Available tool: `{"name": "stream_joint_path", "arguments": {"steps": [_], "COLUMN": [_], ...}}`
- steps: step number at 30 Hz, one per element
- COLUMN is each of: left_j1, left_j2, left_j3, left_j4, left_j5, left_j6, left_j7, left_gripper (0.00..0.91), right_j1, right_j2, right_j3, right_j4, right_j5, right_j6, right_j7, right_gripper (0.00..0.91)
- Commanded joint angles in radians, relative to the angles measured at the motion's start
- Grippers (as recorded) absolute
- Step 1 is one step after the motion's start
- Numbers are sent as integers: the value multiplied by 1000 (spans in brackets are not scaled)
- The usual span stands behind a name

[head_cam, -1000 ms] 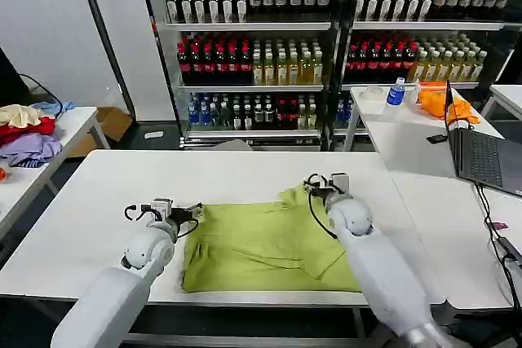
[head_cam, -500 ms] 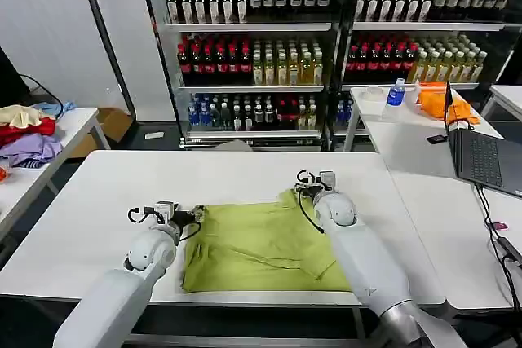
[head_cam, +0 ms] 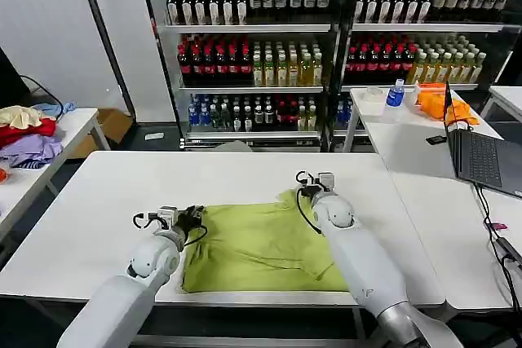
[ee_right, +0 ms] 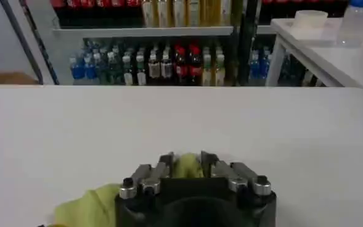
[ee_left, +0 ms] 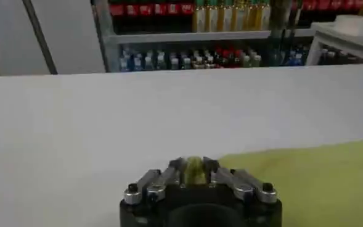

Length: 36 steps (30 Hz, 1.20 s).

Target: Fold and organize the clothes.

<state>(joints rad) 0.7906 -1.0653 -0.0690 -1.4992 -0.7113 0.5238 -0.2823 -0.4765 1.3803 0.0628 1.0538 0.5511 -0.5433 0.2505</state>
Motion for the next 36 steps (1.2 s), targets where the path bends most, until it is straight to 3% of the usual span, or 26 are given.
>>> {"name": "stream_joint_path", "arguments": {"steps": [1,19,36], "left_j1": [4,49,234], "left_j2": [2,55,128], "left_j3": [-5,-60,-127], "left_j4": [-7,-137,-315], "left_j5": [-12,-87,-120], "left_j6": [-41,-77,-66], "left_j7": [15,38,46], "left_gripper": [40,30,30], "right_j1": [-19,-171,-491], "right_j2": [-9,-122,-267], "right_j3": [3,78,208], "right_j4": [90,437,844], "right_j5": [7,57,86], "right_j6": [4,-16,-35], "right_j7": [0,24,38], "right_gripper": [0,0,0]}}
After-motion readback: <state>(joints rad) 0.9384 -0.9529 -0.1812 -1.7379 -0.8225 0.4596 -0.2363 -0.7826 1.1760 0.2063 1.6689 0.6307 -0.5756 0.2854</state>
